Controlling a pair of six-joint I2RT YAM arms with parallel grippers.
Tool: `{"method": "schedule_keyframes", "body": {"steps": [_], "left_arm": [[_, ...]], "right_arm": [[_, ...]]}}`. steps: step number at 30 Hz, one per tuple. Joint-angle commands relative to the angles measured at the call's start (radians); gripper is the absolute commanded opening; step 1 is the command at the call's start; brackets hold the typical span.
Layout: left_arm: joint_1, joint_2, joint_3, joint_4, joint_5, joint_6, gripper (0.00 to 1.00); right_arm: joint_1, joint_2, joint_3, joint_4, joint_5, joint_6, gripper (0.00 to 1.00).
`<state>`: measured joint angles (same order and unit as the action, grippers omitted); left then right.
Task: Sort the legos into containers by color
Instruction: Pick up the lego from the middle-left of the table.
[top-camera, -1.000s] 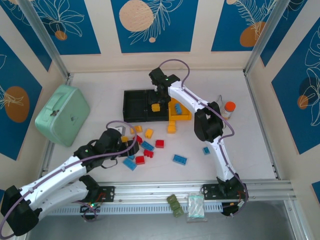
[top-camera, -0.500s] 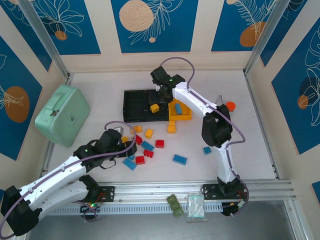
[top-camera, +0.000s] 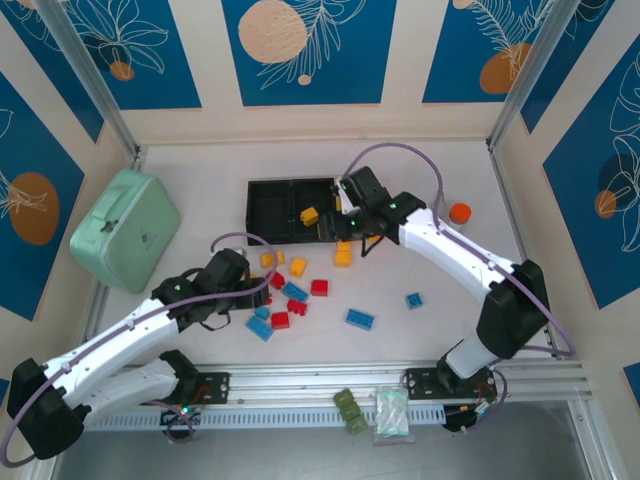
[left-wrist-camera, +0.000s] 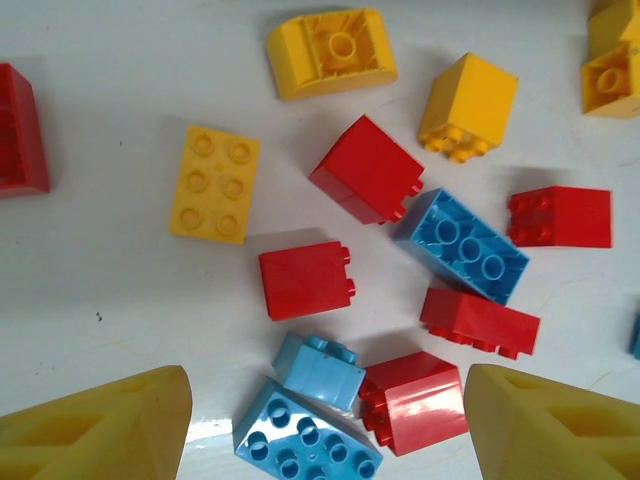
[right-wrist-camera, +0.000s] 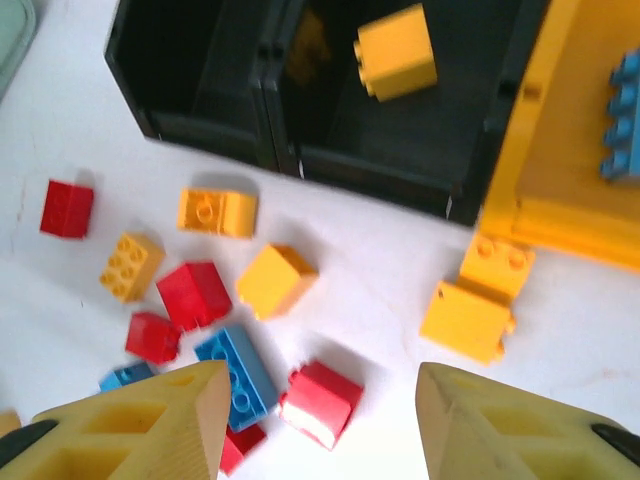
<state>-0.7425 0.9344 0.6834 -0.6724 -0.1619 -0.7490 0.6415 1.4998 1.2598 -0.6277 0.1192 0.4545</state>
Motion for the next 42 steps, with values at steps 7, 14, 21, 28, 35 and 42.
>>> {"method": "schedule_keyframes", "body": {"steps": [7,14,21,28,35,42], "left_arm": [[0.010,0.098,0.052,-0.040,-0.071,0.087,0.70],[0.133,0.212,0.086,-0.044,-0.161,0.143,0.70],[0.321,0.295,0.081,0.054,-0.134,0.210,0.70],[0.414,0.431,0.080,0.158,-0.098,0.240,0.72],[0.475,0.546,0.090,0.233,-0.051,0.265,0.52],[0.476,0.526,0.096,0.213,-0.003,0.280,0.26]], "right_arm": [[0.043,-0.296,-0.300,0.084,-0.118,0.058,0.52],[0.117,-0.370,-0.427,0.124,-0.098,0.144,0.52],[0.236,-0.334,-0.488,0.237,-0.101,0.209,0.52],[0.320,-0.248,-0.469,0.278,-0.089,0.231,0.52],[0.347,-0.223,-0.438,0.258,-0.067,0.225,0.52],[0.349,-0.220,-0.436,0.249,-0.058,0.225,0.52]]}}
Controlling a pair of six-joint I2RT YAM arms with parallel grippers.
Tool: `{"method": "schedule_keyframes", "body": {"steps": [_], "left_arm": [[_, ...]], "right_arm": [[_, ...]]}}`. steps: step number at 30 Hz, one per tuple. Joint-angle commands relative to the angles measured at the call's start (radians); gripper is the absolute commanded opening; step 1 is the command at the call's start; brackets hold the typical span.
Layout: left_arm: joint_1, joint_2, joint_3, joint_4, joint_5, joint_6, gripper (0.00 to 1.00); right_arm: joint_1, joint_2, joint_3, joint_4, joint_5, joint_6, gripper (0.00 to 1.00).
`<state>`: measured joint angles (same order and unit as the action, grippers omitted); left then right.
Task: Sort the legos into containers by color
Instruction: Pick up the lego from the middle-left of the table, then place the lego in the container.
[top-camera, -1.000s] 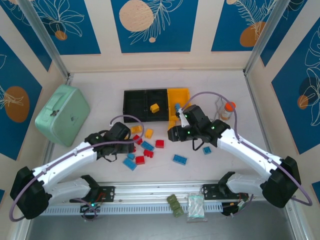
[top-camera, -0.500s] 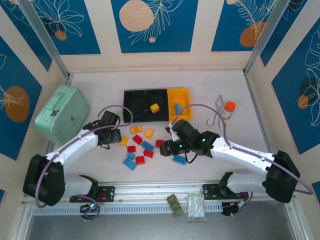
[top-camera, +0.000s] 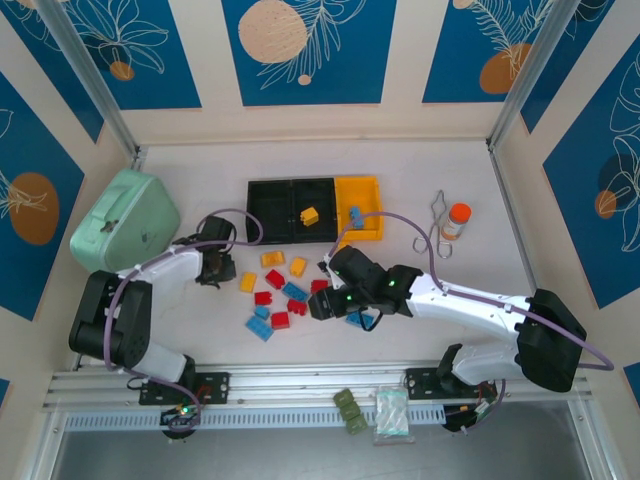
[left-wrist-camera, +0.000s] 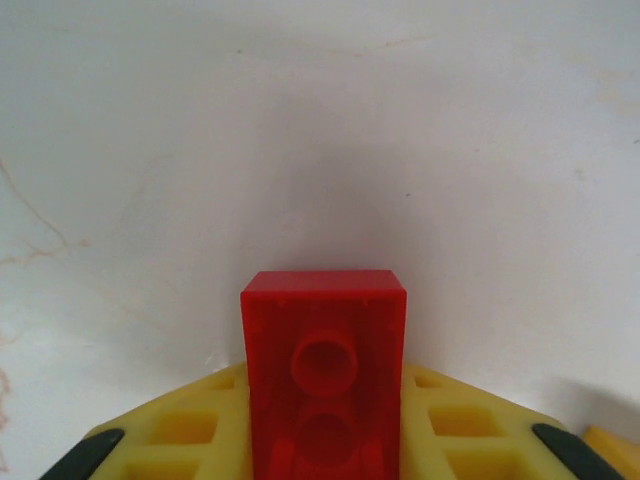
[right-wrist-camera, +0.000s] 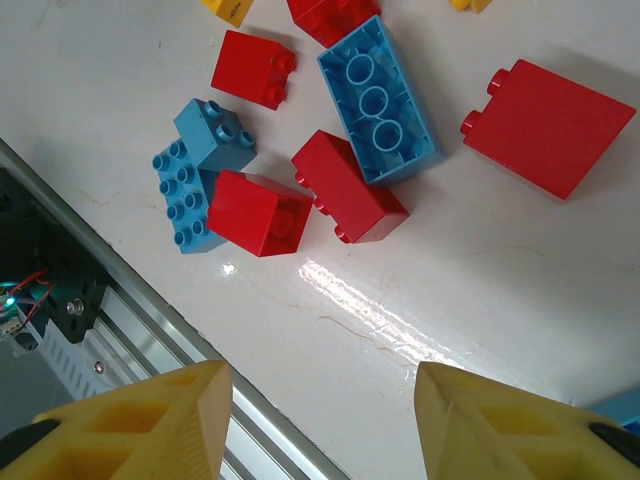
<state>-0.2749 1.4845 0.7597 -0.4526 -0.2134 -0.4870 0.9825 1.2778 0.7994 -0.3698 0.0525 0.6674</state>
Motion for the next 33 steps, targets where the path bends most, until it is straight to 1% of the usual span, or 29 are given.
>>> {"method": "schedule_keyframes", "body": {"steps": [1,5,10,14,17,19,23,25,33], "left_arm": [[0.008,-0.035,0.018,-0.011,0.060,0.018,0.25],[-0.001,-0.091,0.007,-0.030,0.116,0.016,0.24],[-0.037,-0.149,0.012,-0.052,0.186,-0.002,0.23],[-0.085,-0.173,0.057,-0.066,0.216,-0.026,0.23],[-0.127,-0.155,0.120,-0.074,0.219,-0.038,0.23],[-0.149,-0.122,0.174,-0.078,0.218,-0.038,0.23],[-0.180,-0.003,0.308,-0.096,0.207,-0.026,0.23],[-0.181,0.057,0.374,-0.100,0.202,-0.017,0.23],[-0.175,0.321,0.681,-0.207,0.110,0.043,0.24]], "right_arm": [[0.008,0.005,0.024,-0.008,0.009,0.012,0.52],[0.008,0.018,0.032,0.015,0.001,0.010,0.51],[0.006,0.032,0.055,0.023,0.004,0.002,0.52],[-0.009,0.024,0.060,0.031,0.018,0.004,0.55],[-0.028,0.018,0.062,0.040,0.020,0.006,0.56],[-0.035,0.014,0.061,0.039,0.024,0.009,0.56],[-0.041,-0.002,0.046,0.040,0.026,0.019,0.56],[-0.040,-0.013,0.033,0.043,0.029,0.028,0.56],[-0.035,-0.067,-0.014,0.040,0.050,0.059,0.56]]}}
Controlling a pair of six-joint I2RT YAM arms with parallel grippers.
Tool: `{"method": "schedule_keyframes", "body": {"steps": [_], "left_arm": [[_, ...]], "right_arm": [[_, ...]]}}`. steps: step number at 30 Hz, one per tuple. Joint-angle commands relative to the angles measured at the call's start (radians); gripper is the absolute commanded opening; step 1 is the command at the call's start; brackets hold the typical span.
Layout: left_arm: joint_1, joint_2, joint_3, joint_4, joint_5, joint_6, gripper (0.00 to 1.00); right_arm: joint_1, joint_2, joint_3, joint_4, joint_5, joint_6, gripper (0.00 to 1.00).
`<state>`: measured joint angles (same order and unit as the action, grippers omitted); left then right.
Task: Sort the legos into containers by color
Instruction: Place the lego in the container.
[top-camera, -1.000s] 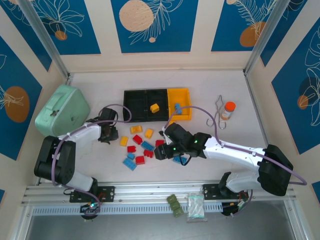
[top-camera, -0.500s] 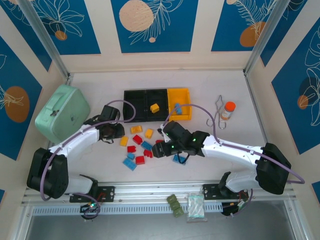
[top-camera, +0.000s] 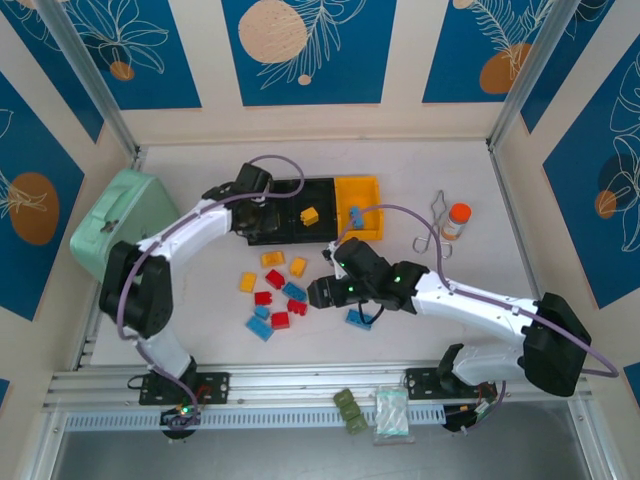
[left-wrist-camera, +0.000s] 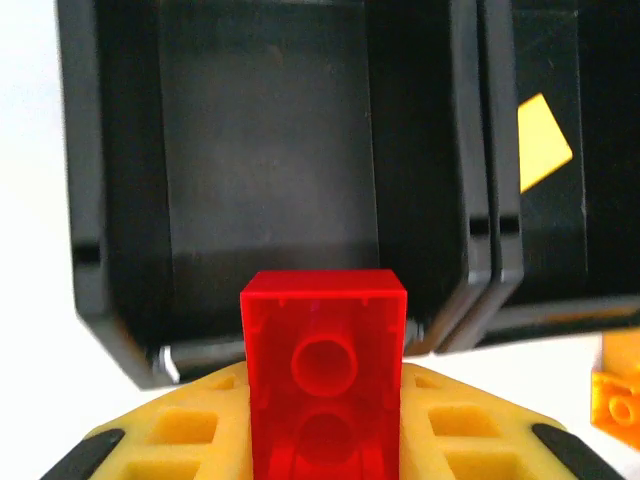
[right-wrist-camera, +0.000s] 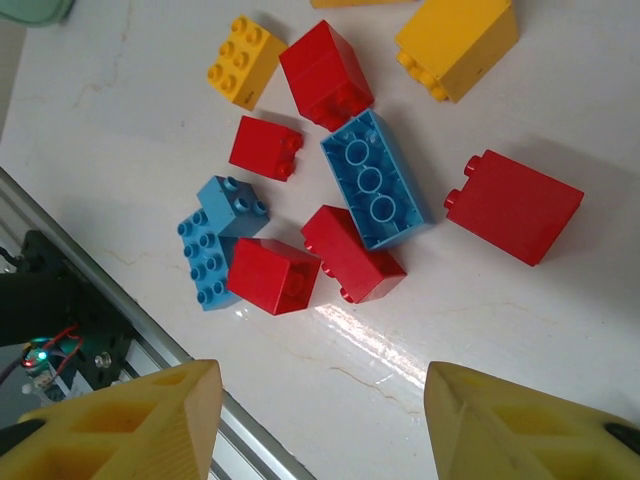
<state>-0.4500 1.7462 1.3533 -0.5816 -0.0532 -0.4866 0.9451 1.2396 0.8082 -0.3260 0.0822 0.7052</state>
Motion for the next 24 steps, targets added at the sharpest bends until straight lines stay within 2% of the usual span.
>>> {"method": "schedule_keyframes", "body": {"steps": [1,8,12,16,18,21,24], "left_arm": [[0.002,0.086,0.112,-0.086,-0.060,0.047,0.24],[0.007,0.231,0.250,-0.130,-0.095,0.058,0.26],[0.007,0.251,0.259,-0.119,-0.118,0.056,0.27],[0.007,0.266,0.266,-0.124,-0.122,0.059,0.33],[0.007,0.268,0.268,-0.127,-0.117,0.059,0.43],[0.004,0.253,0.268,-0.126,-0.109,0.063,0.51],[0.001,0.225,0.267,-0.126,-0.099,0.065,0.52]], "right_arm": [[0.003,-0.034,-0.027,-0.007,0.025,0.023,0.56],[-0.006,-0.079,-0.044,-0.033,0.043,0.027,0.56],[-0.008,-0.099,-0.050,-0.042,0.053,0.032,0.56],[-0.012,-0.105,-0.053,-0.045,0.056,0.034,0.56],[-0.012,-0.106,-0.053,-0.048,0.056,0.036,0.56],[-0.011,-0.106,-0.052,-0.053,0.063,0.036,0.56],[-0.014,-0.107,-0.047,-0.061,0.073,0.037,0.56]]}}
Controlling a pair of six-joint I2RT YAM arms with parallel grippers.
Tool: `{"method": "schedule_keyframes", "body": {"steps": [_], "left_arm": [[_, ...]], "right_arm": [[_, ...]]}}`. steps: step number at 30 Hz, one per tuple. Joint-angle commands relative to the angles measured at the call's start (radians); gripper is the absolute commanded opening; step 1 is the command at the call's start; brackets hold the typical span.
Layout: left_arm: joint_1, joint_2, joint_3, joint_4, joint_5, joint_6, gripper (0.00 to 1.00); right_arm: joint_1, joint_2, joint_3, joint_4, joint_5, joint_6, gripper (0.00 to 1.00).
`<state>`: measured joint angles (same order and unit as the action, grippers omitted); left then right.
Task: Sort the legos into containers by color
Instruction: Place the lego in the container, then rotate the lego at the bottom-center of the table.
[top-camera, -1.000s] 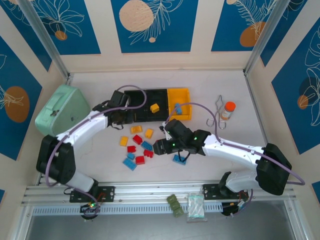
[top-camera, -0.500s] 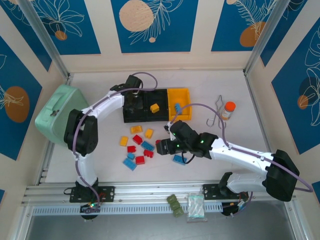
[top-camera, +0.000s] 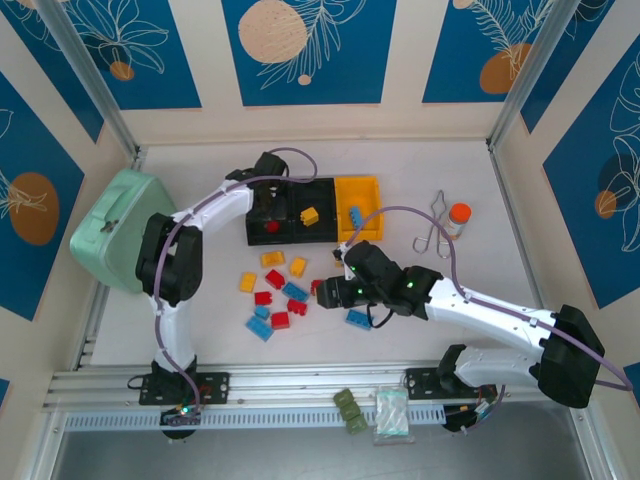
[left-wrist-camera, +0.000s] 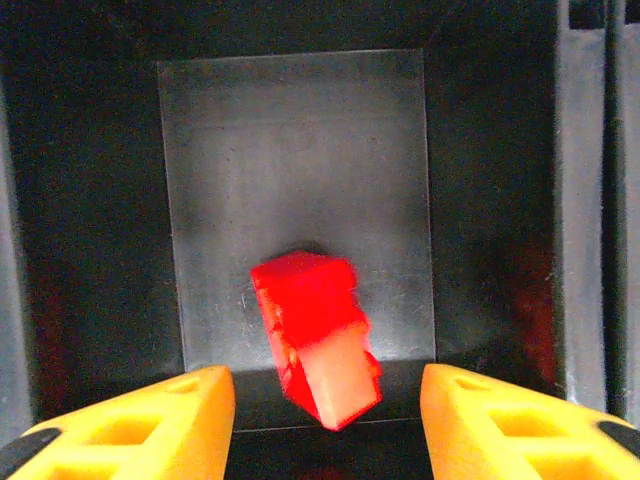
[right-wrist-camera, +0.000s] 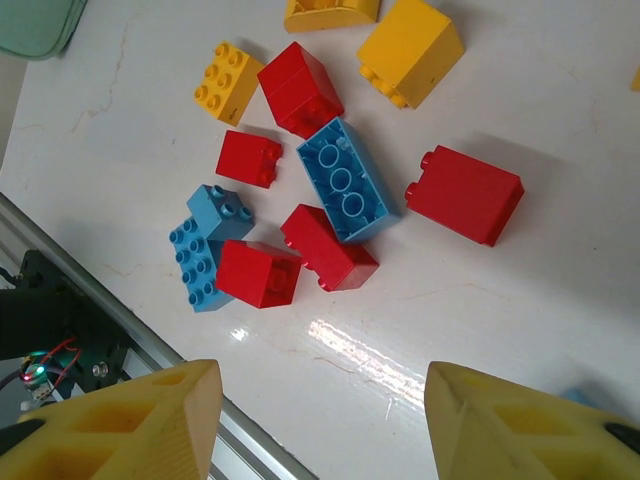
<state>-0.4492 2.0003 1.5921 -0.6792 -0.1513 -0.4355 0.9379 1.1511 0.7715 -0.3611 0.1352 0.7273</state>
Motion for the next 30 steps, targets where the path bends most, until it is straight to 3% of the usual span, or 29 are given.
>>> {"method": "schedule_keyframes", "body": {"steps": [1,10,18,23,30], "left_arm": [[0.000,-0.040,0.025,-0.026,0.004,0.015,0.53],[-0.019,-0.258,-0.108,0.027,0.164,0.022,0.55],[-0.057,-0.527,-0.383,0.076,0.356,0.039,0.57],[-0.079,-0.720,-0.602,0.140,0.443,-0.012,0.58],[-0.130,-0.950,-0.852,0.240,0.487,-0.156,0.59]], "right_arm": [[-0.011,-0.019,-0.008,-0.031,0.020,0.014,0.56],[-0.113,-0.052,0.015,-0.170,0.047,0.028,0.61],[-0.252,-0.112,-0.013,-0.285,-0.014,-0.049,0.69],[-0.301,-0.102,-0.082,-0.254,-0.086,-0.094,0.70],[-0.277,-0.002,-0.165,-0.130,-0.127,-0.089,0.70]]}}
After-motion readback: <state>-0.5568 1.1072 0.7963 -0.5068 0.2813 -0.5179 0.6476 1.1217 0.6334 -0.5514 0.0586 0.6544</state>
